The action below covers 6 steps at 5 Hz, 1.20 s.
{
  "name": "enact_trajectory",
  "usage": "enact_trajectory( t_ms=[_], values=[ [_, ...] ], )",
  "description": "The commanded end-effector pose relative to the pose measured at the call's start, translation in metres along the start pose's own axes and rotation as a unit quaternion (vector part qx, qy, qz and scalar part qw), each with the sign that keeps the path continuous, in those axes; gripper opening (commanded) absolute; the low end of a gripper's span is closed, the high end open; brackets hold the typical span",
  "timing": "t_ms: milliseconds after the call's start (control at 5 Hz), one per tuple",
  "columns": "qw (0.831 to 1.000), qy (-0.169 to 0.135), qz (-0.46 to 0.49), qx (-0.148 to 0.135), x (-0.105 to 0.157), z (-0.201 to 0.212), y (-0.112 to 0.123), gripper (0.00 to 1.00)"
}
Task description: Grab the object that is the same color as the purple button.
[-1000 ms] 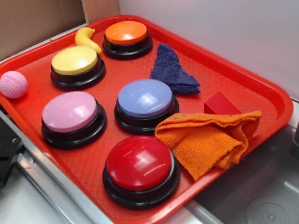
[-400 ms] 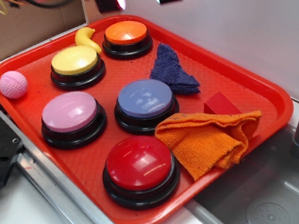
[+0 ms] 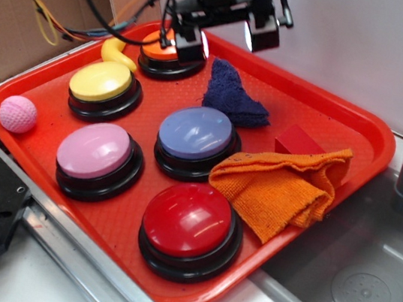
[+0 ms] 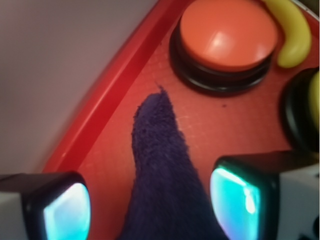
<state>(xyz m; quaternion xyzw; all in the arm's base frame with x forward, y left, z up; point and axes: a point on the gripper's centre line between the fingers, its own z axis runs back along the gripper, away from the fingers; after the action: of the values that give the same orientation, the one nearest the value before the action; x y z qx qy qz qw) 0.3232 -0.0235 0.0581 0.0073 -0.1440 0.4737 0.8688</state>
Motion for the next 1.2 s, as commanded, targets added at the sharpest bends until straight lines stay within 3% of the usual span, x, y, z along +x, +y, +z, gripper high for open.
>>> enact_trajectory(
  t_ms=[0, 200, 600, 800, 1000],
  values=[
    [1.000, -0.023, -0.004, 0.006, 0.014, -0.019, 0.002, 1.00],
    [0.999, -0.023, -0.004, 0.035, 0.013, -0.031, 0.009, 1.00],
    [0.999, 0.004, 0.000, 0.048, 0.017, -0.034, 0.015, 0.99],
    [0.999, 0.002, -0.003, 0.047, 0.017, -0.031, 0.016, 0.00],
    [0.999, 0.000, -0.004, 0.046, 0.019, -0.028, 0.017, 0.00]
  ],
)
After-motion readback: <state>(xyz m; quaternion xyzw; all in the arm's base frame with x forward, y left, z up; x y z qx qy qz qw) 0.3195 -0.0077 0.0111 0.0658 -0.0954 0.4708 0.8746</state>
